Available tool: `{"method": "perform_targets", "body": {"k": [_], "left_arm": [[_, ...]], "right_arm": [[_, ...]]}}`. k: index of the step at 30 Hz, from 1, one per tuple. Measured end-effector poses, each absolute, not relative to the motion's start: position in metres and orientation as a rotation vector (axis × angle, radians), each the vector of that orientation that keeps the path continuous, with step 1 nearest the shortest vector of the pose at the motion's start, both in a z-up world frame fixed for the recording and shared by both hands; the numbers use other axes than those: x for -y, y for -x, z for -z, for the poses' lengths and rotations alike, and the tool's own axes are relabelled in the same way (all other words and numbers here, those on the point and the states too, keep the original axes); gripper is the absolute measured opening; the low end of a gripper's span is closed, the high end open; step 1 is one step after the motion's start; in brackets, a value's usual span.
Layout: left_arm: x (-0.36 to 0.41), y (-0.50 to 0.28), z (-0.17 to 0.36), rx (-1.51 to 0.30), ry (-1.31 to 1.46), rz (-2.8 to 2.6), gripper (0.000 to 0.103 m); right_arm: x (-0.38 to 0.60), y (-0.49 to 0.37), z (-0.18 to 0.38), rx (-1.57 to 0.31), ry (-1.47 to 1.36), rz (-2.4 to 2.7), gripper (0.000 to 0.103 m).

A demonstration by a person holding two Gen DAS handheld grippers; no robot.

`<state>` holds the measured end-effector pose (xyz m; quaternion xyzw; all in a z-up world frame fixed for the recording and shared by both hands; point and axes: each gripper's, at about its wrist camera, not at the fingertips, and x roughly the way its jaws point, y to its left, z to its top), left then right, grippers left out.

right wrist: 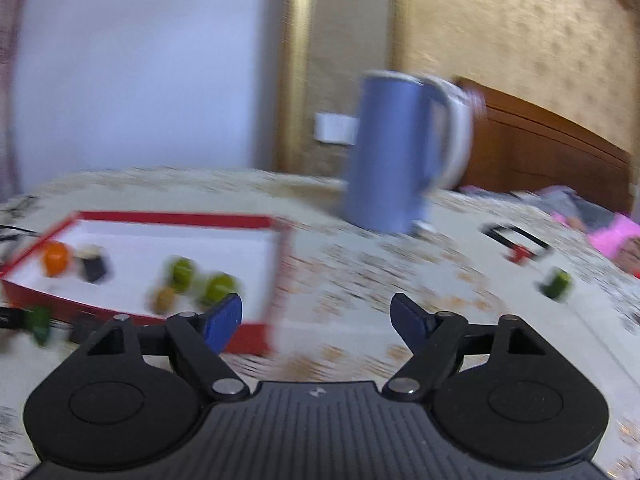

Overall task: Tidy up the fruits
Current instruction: 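Lower the brown fruit into the tray and open the right tool, then move the left tool toward the red tomato beside the tray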

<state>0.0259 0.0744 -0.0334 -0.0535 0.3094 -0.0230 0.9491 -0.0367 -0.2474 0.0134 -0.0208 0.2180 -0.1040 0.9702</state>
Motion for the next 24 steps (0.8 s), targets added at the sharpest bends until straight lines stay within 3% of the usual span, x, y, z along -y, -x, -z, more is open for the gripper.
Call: {"method": "perform_targets", "body": {"k": [8,16,24], "left_arm": [[-0.08,-0.023,0.032,-0.612,0.14,0.058,0.103],[-0.072,0.003,0.021,-0.518,0.113,0.04,0.103],[-0.04,0.006,0.004,-0.492,0.061,0.064,0.103]], "right_arm": [[0.302,0.017,0.022,-0.635,-0.117,0.357,0.083],[0.301,0.017,0.022,-0.648,-0.113,0.332,0.093],[0.3,0.015,0.023,-0.649,-0.113,0.33,0.093]]}}
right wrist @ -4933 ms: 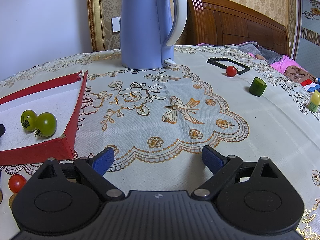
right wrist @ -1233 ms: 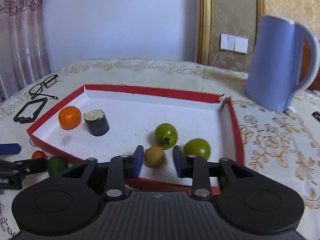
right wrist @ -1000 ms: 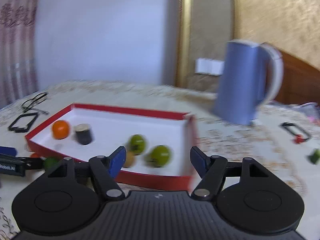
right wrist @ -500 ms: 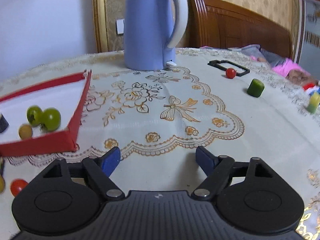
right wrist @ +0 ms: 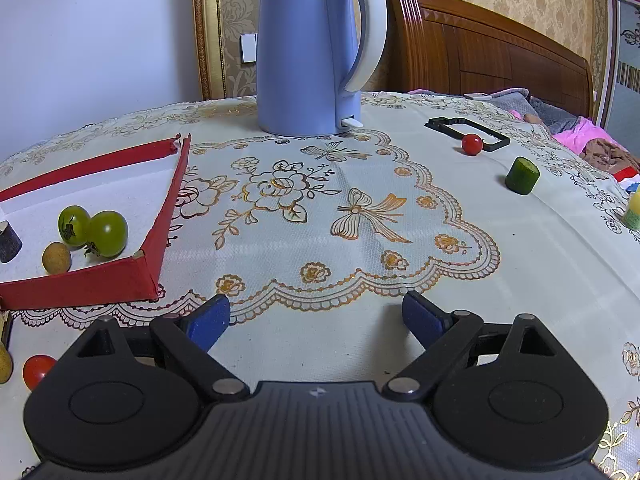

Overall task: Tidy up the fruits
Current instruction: 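Move the left tool toward the red tomato beside the tray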

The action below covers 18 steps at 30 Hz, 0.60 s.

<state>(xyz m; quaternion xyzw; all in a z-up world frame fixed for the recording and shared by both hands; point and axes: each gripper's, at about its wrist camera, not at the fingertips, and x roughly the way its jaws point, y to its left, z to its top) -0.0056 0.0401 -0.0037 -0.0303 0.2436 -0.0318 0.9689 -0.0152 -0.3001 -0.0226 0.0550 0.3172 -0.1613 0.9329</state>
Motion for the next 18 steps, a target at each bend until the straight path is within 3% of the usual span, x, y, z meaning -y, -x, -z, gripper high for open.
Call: {"method": "perform_targets", "body": {"k": [5,18], "left_arm": [[-0.021,-0.005,0.01,-0.521,-0.015,0.016,0.103],[-0.06,-0.002,-0.011,-0.525,0.162,0.022,0.103]], "right_arm": [[0.3,0.015,0.023,-0.649,-0.113,0.33,0.093],[0.3,0.015,0.023,-0.649,-0.113,0.328,0.094]]}}
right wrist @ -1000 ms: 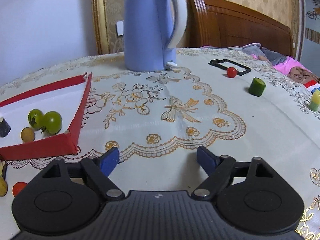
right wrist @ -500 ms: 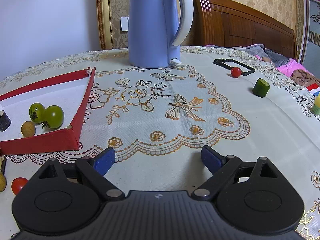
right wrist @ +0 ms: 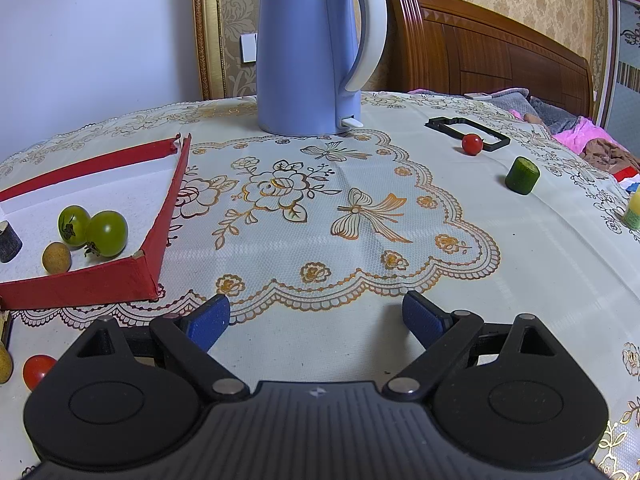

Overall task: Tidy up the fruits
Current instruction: 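Move the left tool toward the red tomato beside the tray, then grasp the red tomato with the left tool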

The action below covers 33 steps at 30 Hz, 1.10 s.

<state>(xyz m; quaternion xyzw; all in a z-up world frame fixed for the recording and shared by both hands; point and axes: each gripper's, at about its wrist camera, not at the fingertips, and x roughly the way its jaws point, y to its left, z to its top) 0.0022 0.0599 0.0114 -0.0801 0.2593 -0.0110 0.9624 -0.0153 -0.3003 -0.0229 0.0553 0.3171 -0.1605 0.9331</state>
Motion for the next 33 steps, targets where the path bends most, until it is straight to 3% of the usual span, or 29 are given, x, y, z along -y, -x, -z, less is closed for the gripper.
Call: {"method": "perform_targets", "body": {"k": [33], "left_arm": [[-0.066,-0.02,0.024,-0.578,-0.008,-0.006,0.103]], "right_arm": [[0.301,0.015,0.023,-0.648,-0.113,0.327,0.094]]}}
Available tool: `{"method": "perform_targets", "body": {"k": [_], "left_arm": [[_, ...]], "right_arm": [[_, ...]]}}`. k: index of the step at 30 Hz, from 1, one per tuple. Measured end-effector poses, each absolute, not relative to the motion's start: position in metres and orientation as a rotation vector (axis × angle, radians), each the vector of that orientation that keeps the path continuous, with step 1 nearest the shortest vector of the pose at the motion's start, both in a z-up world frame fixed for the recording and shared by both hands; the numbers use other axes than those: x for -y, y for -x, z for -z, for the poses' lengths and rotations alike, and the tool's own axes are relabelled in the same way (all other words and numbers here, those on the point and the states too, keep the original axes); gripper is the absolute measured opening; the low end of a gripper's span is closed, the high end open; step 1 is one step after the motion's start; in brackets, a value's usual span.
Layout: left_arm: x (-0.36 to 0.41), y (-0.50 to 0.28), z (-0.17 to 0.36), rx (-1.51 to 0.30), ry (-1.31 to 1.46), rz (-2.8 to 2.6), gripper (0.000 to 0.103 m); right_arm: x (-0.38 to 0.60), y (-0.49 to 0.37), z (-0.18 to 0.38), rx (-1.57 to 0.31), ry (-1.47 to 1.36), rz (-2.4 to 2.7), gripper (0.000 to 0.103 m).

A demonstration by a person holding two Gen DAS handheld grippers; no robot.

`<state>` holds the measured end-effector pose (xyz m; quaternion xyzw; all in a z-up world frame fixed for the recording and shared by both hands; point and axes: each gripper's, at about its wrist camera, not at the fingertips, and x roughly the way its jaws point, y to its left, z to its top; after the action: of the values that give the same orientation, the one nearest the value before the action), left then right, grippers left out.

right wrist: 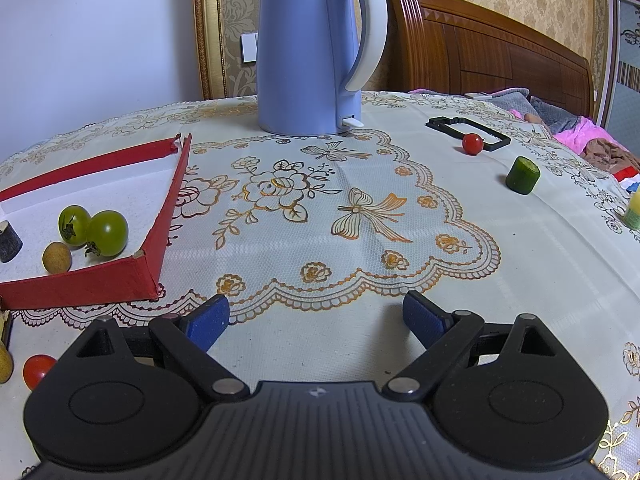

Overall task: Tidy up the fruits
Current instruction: 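Grasp the red tomato with the left tool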

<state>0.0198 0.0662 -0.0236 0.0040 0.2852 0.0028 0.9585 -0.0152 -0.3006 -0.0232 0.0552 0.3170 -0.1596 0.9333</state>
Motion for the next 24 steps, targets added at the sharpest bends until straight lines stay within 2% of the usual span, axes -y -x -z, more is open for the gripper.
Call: {"method": "perform_targets", "body": {"k": [2,4,9,11,15,17,21,24], "left_arm": [[-0.064,-0.019,0.023,-0.569,-0.009,0.021,0.087],[-0.057,-0.021,0.021,-0.583,-0.016,0.054,0.08],[-0.053,-0.015,0.027,-0.562,-0.042,0.075,0.076],[-0.061,-0.013,0.026,-0.568,0.012,0.118,0.058],[-0.06,-0.012,0.024,-0.563,0.025,0.185,0.036],[-0.05,-0.01,0.023,-0.554,-0.02,0.201,0.022],[-0.031,-0.004,0.024,-0.526,-0.128,0.172,0.021],[-0.033,-0.003,0.024,-0.529,-0.112,0.169,0.021]], "right_arm": [[0.301,0.015,0.023,-0.649,-0.113,0.326,0.094],[0.301,0.015,0.023,-0.649,-0.113,0.326,0.094],[0.301,0.015,0.023,-0.649,-0.113,0.326,0.094],[0.301,0.015,0.023,-0.649,-0.113,0.326,0.094],[0.301,0.015,0.023,-0.649,-0.113,0.326,0.095],[0.301,0.015,0.023,-0.649,-0.113,0.326,0.095],[0.301,0.015,0.023,-0.649,-0.113,0.325,0.095],[0.301,0.015,0.023,-0.649,-0.113,0.325,0.095]]}}
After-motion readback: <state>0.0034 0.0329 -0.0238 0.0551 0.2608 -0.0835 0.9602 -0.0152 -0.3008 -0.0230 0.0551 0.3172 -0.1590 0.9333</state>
